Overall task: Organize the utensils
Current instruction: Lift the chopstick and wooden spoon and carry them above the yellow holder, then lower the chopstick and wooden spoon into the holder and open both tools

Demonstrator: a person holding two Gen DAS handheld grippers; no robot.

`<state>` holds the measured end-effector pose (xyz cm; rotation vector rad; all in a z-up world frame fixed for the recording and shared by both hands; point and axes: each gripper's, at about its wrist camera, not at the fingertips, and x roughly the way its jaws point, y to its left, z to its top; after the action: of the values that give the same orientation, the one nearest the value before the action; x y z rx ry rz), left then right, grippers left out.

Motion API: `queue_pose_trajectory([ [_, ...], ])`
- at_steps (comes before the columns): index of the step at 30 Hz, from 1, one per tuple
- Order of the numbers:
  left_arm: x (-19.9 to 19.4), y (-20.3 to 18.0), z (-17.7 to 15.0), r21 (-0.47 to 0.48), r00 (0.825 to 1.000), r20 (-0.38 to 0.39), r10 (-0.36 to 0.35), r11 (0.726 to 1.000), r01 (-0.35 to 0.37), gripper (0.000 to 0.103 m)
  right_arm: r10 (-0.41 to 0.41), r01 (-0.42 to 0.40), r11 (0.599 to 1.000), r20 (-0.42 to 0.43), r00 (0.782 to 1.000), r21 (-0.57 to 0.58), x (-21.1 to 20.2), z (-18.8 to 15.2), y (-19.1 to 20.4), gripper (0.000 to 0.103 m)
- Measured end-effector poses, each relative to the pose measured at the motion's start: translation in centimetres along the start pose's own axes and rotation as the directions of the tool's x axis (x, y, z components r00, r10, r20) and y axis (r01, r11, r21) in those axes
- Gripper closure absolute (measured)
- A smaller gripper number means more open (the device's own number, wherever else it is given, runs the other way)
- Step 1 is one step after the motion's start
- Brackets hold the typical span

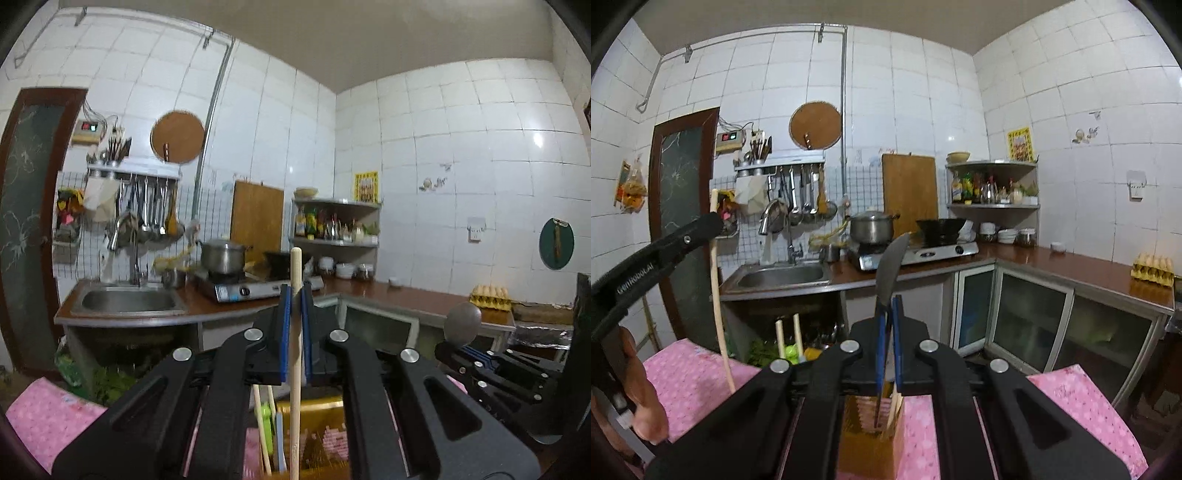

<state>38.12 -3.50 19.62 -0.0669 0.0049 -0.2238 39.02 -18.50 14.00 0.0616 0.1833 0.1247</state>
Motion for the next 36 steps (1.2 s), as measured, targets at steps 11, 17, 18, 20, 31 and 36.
queue_pose_trajectory([
  [11, 6.0, 0.4, -1.6, -0.02, 0.999, 0.052, 0.014, 1.0, -0.013, 0.099, 0.0, 0.0, 1.0, -0.045, 0.999, -0.015, 4.2, -2.3, -0.9, 0.099],
  [17, 8.3, 1.0, -4.8, -0.009, 0.999, -0.004, 0.033, 0.999, -0.033, 0.099, 0.009, -0.011, 1.0, -0.094, 0.996, -0.022, 5.6, -3.6, -0.9, 0.099],
  [18, 8.6, 1.1, -5.2, -0.011, 0.999, -0.013, 0.034, 0.999, -0.034, 0.099, 0.013, -0.015, 1.0, -0.101, 0.995, -0.021, 5.8, -3.8, -0.9, 0.099],
  [20, 9.2, 1.5, -6.0, -0.017, 0.999, -0.031, 0.036, 0.999, -0.036, 0.099, 0.014, -0.018, 0.999, -0.12, 0.993, -0.028, 6.2, -4.4, -0.7, 0.099],
  [31, 7.7, 3.0, -9.4, 0.01, 0.991, -0.133, 0.025, 1.0, -0.023, 0.099, 0.036, -0.043, 0.999, -0.212, 0.977, -0.026, 7.2, -7.6, -0.8, 0.099],
  [36, 6.5, 3.4, -10.1, 0.014, 0.985, -0.17, 0.018, 1.0, -0.016, 0.099, 0.071, -0.067, 0.997, -0.255, 0.964, 0.027, 7.4, -9.0, -1.2, 0.099],
])
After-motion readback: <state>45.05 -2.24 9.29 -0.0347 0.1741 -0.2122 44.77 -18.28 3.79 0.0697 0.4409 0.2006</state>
